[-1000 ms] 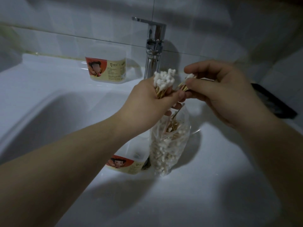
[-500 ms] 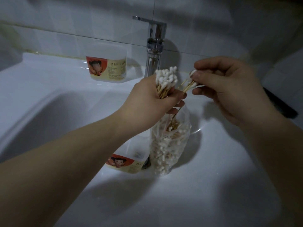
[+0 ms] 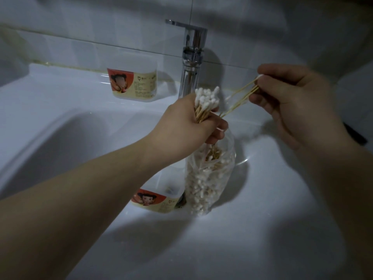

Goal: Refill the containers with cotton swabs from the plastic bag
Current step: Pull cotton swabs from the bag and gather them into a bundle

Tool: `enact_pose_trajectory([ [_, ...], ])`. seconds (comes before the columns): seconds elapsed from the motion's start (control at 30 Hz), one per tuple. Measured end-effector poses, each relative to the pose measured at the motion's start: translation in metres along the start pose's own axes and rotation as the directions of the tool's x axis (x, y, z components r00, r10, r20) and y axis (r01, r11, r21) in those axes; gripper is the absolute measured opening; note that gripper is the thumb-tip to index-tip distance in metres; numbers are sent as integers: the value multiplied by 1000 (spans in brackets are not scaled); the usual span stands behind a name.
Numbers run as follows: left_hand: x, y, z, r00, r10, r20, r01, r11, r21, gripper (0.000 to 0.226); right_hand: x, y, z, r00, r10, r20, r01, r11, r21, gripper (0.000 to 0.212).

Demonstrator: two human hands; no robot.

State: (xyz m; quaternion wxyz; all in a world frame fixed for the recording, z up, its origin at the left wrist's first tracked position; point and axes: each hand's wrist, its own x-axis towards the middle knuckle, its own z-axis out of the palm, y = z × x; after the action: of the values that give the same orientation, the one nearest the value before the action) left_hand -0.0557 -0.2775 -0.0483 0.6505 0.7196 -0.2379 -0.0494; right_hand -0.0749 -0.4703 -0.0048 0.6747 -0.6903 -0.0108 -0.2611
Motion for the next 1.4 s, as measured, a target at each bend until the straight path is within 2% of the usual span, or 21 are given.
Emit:
enact_pose_trajectory([
  [0.1,1,-1,0,999,-26,-38,26,1000,10,25,2,-1,-3,999,-17,-38,19,999,42,13],
  [0.23,5,-5,-2,991,-12,-137,27,993,111,22,2,-1,-2,999,-25,-35,29,995,96,14],
  [0.37,7,-4,-4,987,-10,-161,15,999,30,36,-1,3,0,997,-42,62,45,998,-39,16],
  [0.5,5,-2,-2,985,37,-169,-38,999,-4,25,-5,6,3,980,-55,194,86,984,-157,18],
  [0.6,2,-1,-1,987,115,-113,-111,993,40,22,-10,7,8,965,-51,257,97,981,-170,18],
  [0.73,3,-4,-2,987,145,-65,-137,983,121,9,-14,7,13,954,-22,297,61,991,-122,21],
  [0.8,7,-8,-3,982,163,-99,-143,972,186,7,-14,8,11,958,-5,288,69,975,-211,26],
  [0.9,9,-9,-5,973,160,-168,-131,977,171,16,-14,9,6,935,-15,354,205,838,-506,27],
  [0.97,9,-7,-4,971,141,-195,-107,979,174,28,-16,9,7,866,23,500,360,665,-655,26],
  [1.03,8,-6,-3,972,129,-197,-97,981,167,33,-19,9,10,777,125,617,489,497,-717,29],
  [1.07,7,-5,-3,973,123,-196,-94,984,154,34,-19,10,11,745,177,643,522,447,-727,30],
  [1.2,5,-4,-1,979,85,-186,-58,988,145,34,-20,12,13,699,273,661,558,370,-743,27],
  [1.3,4,-3,0,982,68,-177,-42,988,150,35,-21,10,13,671,288,684,584,364,-726,23],
  [1.4,3,-4,1,987,48,-152,-27,990,139,31,-22,7,13,651,310,693,582,383,-717,35],
])
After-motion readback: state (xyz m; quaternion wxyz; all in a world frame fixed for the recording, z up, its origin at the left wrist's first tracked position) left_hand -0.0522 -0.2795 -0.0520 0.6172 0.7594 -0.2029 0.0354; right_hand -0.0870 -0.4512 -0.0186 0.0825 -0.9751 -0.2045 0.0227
